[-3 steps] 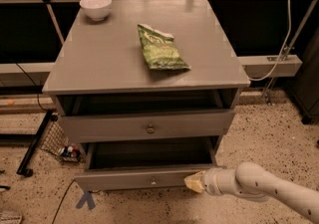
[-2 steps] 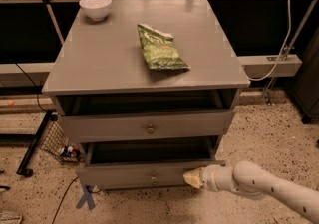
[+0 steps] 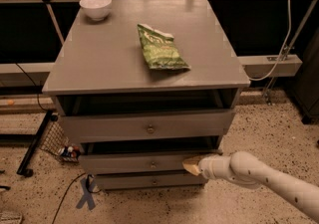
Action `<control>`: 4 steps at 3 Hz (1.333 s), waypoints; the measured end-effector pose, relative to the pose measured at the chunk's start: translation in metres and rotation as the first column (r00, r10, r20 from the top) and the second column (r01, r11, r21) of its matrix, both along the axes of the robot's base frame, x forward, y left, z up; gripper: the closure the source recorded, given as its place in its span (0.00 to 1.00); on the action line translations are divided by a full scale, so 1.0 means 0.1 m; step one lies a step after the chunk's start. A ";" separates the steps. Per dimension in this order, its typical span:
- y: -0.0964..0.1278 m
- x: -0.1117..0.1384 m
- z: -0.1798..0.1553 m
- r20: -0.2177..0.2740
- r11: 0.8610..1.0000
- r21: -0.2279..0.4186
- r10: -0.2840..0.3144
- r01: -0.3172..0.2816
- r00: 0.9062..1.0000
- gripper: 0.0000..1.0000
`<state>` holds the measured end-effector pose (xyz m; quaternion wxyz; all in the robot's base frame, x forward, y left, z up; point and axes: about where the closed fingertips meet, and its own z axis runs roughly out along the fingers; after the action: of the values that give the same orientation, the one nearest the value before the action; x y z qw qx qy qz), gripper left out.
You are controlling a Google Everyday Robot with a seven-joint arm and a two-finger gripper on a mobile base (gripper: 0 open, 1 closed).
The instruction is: Close middle drawer
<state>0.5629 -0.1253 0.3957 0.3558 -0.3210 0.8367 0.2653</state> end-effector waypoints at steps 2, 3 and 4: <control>0.02 0.19 0.09 0.034 1.000 -0.012 0.014 -0.014 0.999 1.00; -0.05 0.12 0.07 0.006 1.000 -0.025 0.018 -0.017 1.000 1.00; -0.21 0.01 0.02 -0.037 0.999 -0.043 -0.008 0.007 0.999 1.00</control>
Offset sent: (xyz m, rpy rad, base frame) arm 0.0270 -0.0011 0.0136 -0.0158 -0.0495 0.0137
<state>0.5634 -0.1464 0.3979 0.3344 -0.3204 0.8498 0.2519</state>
